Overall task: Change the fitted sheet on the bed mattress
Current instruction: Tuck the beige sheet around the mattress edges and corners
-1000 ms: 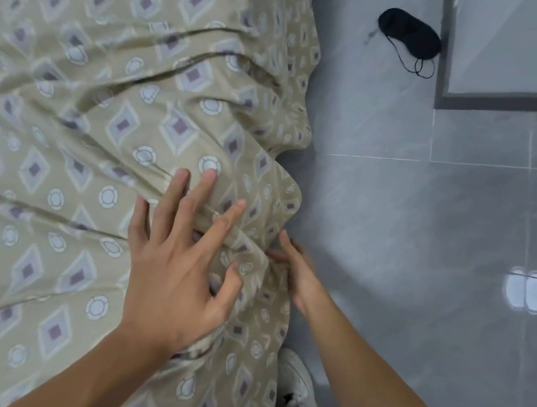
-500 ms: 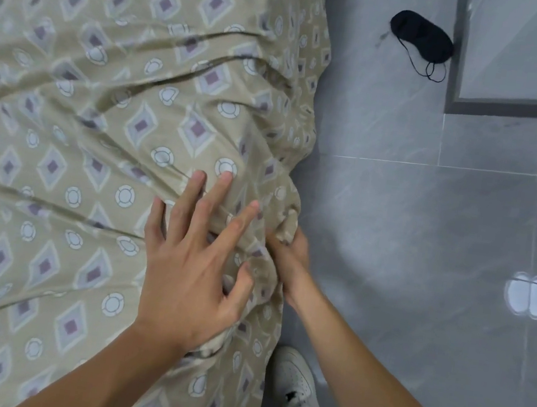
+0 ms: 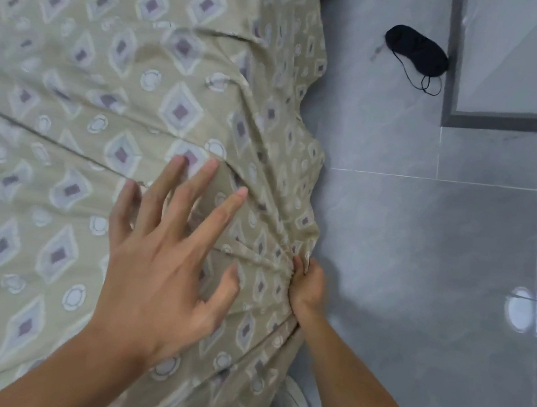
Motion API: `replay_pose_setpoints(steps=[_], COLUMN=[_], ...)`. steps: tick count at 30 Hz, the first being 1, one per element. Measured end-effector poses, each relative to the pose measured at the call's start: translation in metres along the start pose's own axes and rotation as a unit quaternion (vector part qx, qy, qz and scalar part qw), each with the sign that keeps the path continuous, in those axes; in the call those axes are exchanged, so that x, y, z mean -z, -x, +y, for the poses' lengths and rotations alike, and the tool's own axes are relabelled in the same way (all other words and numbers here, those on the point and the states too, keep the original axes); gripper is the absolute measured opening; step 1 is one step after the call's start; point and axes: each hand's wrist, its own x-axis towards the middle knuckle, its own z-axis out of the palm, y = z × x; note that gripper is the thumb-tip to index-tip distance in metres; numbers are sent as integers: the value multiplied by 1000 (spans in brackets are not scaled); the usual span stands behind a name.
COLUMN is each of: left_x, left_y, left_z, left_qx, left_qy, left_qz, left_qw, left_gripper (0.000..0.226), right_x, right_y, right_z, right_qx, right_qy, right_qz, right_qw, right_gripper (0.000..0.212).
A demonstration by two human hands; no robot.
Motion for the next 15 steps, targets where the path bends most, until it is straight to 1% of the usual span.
replay_pose_setpoints(steps=[3, 5, 6, 7, 8, 10, 11, 13, 14, 15], left_x=[-5, -10, -13, -15, -16, -19, -20, -21, -22, -22], left_y=[0, -2, -2, -2, -2, -3, -3, -3, -3, -3], left_z=[-1, 0, 1, 2, 2, 1, 0, 0, 1, 1], left_qx=[-7, -2, 2, 6, 9, 10, 9, 11, 13, 14], left_qy=[15, 23, 24, 26, 26, 21, 18, 17, 15, 13], left_qz=[15, 30, 33, 36, 40, 44, 46, 48, 47, 46], left_qw=[1000, 999, 999, 999, 999, 999, 999, 999, 999, 999], left_gripper=[74, 71, 69, 68, 67, 66, 66, 65, 64, 63], right_x=[7, 13, 17, 23, 28, 37, 39, 41, 46, 55], right_y=[-7, -12, -14, -15, -17, -14, -14, -7, 6, 25], right_z=[6, 10, 13, 14, 16, 26, 38, 65, 64, 56], right_qx=[-43, -45, -52, -64, -70, -109, -152, -228, -243, -250], right_qy=[85, 116, 112, 80, 24, -89, -126, -189, -219, -224], right_qz=[34, 50, 56, 52, 37, -18, -61, -160, -203, -240], right_qw=[995, 991, 991, 993, 997, 990, 978, 942, 923, 911], right_gripper=[48, 42, 36, 31, 30, 40, 54, 85, 88, 79])
